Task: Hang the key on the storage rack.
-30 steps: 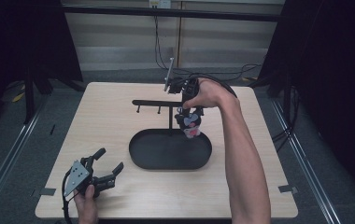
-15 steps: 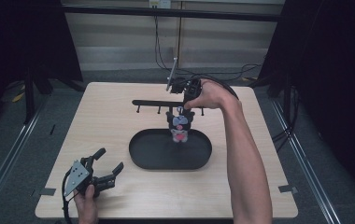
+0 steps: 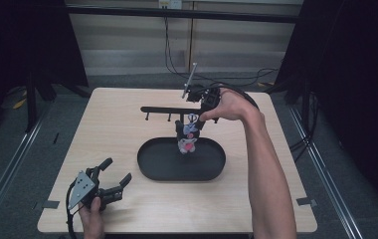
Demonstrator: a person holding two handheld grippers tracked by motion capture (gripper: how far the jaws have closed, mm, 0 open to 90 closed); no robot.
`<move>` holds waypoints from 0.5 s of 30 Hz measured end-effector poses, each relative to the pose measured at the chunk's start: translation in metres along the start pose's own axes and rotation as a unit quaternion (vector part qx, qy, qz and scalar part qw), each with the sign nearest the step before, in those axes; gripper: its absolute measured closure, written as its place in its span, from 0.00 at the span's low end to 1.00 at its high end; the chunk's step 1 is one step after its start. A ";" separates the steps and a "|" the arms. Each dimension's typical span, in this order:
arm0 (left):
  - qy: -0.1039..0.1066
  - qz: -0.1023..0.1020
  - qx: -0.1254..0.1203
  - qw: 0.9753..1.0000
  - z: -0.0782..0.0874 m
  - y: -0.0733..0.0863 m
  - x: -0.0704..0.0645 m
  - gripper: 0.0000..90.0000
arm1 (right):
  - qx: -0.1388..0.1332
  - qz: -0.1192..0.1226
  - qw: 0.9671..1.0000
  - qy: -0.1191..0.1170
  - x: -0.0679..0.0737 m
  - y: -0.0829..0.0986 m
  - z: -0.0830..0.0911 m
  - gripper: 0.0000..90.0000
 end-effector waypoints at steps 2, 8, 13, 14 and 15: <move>0.000 0.000 0.000 1.000 0.000 0.000 0.000 0.17 | -0.001 -0.002 1.000 0.006 0.002 0.002 -0.001 0.67; -0.001 0.005 -0.003 1.000 -0.001 0.000 -0.001 0.17 | -0.028 -0.019 0.999 0.016 0.008 0.006 0.004 0.54; 0.002 -0.003 0.003 1.000 0.001 0.000 0.000 0.17 | -0.044 -0.030 0.998 0.014 0.016 0.012 0.004 0.51; 0.003 -0.003 0.003 1.000 0.000 0.000 0.000 0.17 | -0.050 -0.033 0.998 0.006 0.018 0.013 0.004 0.51; 0.003 -0.003 0.003 1.000 0.000 0.000 0.000 0.17 | -0.056 -0.032 0.998 0.003 0.020 0.014 0.003 0.51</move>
Point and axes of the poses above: each handheld gripper's, and its own axes: z roughly backward along the jaws, y roughly out of its underside, x roughly to its left, the point moved 4 cm from there along -z, roughly forward along the jaws, and after that the axes turned 2 degrees about x, right-handed, at the moved point
